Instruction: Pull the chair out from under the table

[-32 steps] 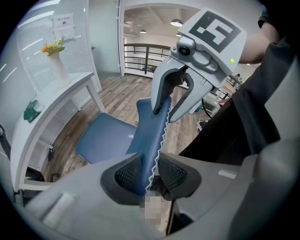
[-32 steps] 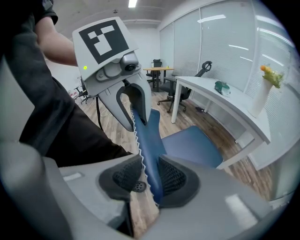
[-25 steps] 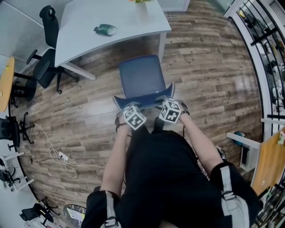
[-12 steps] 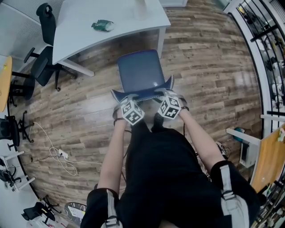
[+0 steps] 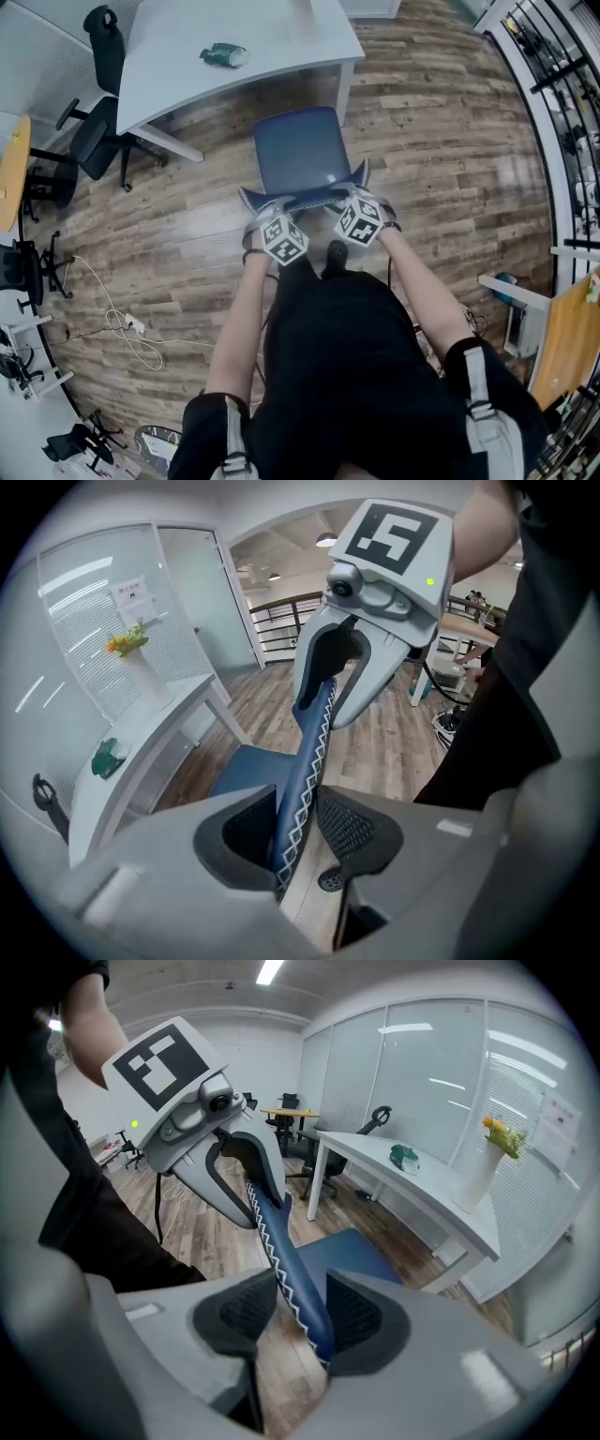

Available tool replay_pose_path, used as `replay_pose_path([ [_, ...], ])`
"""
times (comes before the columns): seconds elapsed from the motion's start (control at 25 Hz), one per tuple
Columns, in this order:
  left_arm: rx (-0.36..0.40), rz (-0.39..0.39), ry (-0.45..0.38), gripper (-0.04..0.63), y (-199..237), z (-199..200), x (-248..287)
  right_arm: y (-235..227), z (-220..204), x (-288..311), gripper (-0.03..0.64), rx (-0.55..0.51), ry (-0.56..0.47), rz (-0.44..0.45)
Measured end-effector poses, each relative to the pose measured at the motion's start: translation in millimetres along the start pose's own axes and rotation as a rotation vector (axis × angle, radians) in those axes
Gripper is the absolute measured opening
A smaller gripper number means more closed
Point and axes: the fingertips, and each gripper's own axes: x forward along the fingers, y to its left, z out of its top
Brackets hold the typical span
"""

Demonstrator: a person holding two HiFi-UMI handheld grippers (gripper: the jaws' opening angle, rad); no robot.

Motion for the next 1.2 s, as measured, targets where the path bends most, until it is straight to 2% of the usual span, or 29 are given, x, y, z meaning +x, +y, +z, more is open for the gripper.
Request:
replay_pose_path([
  [0.12,-0.01,0.031,0.014,0.138,1.9,-2.1,-3.8,0.2,-0.7,-3.7,0.161,0.02,0.024,-0.002],
  [0.24,-0.028,0.084,0.005,0.135,4.6,-0.4,-16.9,0.7,-0.9,-12.5,0.15,-0.011,0.028,-0.03],
  [0.4,-0.107,0.143,-0.046,0.13,10.1,2.7,-42.3,1.9,2.9,-30.0,0.127,0.01,-0.01,-0.043],
  [0.52,-0.162,0.177,-0.104,0.114,13.0,9.4,-63.3,2.3,9.3,-46.1,0.097,0.05,-0.057,-0.032],
  [0.72,-0.305,0.233,-0.206,0.099,12.3,16.9,-98.6,-0.3,23.8,-79.4,0.095,0.125,-0.14,-0.052],
  [0.96,-0.462,0.243,-0.351,0.057,23.9,34.5,-129.7,-10.0,41.9,-118.7,0.072,0.251,-0.265,-0.095],
  [1.08,-0.509,0.297,-0.42,0.044,43.2,44.4,-149.4,-24.0,54.5,-138.1,0.058,0.34,-0.342,-0.126],
  [1.2,-0.548,0.338,-0.48,0.038,59.4,54.1,-168.2,-33.2,72.3,-157.4,0.031,0.345,-0.436,-0.14],
])
